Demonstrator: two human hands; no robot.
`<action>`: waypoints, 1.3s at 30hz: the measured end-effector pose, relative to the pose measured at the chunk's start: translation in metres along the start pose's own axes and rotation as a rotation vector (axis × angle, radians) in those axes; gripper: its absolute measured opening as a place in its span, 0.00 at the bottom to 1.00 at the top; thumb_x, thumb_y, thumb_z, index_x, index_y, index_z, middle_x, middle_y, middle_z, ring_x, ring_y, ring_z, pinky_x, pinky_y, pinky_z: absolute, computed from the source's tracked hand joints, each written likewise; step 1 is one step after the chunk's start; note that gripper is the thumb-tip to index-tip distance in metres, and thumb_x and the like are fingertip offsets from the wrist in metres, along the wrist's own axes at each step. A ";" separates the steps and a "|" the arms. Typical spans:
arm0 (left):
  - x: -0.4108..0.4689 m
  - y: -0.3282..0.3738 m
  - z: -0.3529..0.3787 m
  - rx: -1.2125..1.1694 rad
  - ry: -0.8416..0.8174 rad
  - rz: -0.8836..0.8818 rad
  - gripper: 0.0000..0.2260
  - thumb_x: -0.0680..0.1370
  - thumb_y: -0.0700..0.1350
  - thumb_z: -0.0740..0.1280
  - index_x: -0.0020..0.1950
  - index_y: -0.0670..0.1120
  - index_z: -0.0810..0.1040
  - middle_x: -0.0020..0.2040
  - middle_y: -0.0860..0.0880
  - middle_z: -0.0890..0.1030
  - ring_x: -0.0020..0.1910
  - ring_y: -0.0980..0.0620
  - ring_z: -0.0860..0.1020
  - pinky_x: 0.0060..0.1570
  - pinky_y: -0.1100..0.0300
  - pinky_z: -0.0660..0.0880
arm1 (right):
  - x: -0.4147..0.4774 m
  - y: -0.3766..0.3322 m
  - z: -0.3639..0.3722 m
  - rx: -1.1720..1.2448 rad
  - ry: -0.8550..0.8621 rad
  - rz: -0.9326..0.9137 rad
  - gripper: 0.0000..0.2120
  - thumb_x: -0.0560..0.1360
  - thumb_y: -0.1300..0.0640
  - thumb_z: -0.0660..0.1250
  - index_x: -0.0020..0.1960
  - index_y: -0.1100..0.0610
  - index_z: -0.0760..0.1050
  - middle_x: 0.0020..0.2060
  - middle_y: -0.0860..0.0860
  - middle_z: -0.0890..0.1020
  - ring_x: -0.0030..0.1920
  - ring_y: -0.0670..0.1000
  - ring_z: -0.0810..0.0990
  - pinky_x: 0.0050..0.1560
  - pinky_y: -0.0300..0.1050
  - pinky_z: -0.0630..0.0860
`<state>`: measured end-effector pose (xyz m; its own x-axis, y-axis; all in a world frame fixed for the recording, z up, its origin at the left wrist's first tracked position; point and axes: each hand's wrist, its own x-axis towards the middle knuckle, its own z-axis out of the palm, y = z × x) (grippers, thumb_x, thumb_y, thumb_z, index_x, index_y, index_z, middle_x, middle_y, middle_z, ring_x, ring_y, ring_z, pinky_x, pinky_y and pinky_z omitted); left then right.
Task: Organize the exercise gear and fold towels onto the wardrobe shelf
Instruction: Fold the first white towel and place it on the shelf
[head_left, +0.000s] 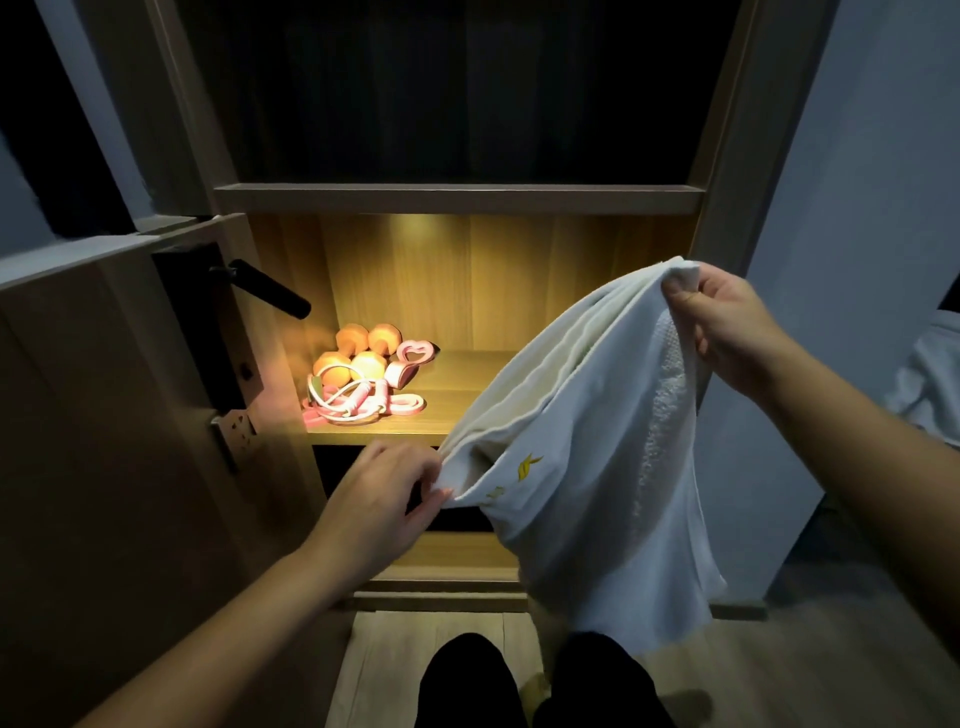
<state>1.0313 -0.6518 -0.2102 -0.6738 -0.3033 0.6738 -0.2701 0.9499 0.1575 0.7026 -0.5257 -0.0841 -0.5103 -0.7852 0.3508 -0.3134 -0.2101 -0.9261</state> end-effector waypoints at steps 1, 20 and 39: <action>0.001 0.001 0.004 0.007 -0.013 0.027 0.11 0.71 0.42 0.77 0.45 0.49 0.76 0.41 0.53 0.79 0.41 0.54 0.75 0.38 0.61 0.72 | 0.000 -0.003 -0.001 -0.006 -0.007 -0.003 0.14 0.75 0.47 0.65 0.55 0.55 0.78 0.52 0.55 0.80 0.54 0.55 0.80 0.55 0.49 0.80; 0.064 -0.016 0.005 0.051 0.024 -0.004 0.11 0.71 0.26 0.69 0.47 0.39 0.78 0.46 0.43 0.81 0.50 0.42 0.79 0.64 0.45 0.64 | 0.014 0.009 -0.051 -0.228 0.078 0.101 0.13 0.80 0.51 0.63 0.57 0.60 0.74 0.49 0.55 0.78 0.53 0.56 0.76 0.58 0.57 0.75; 0.124 0.024 -0.063 0.249 -0.367 0.207 0.13 0.75 0.58 0.69 0.52 0.54 0.68 0.46 0.57 0.73 0.49 0.52 0.72 0.62 0.53 0.61 | 0.060 -0.003 -0.050 -0.235 0.204 0.055 0.08 0.81 0.51 0.63 0.54 0.56 0.74 0.49 0.53 0.79 0.51 0.54 0.77 0.52 0.51 0.76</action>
<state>0.9848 -0.6618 -0.0771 -0.9165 -0.1597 0.3667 -0.2313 0.9596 -0.1602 0.6324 -0.5433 -0.0534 -0.6743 -0.6535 0.3439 -0.4453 -0.0117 -0.8953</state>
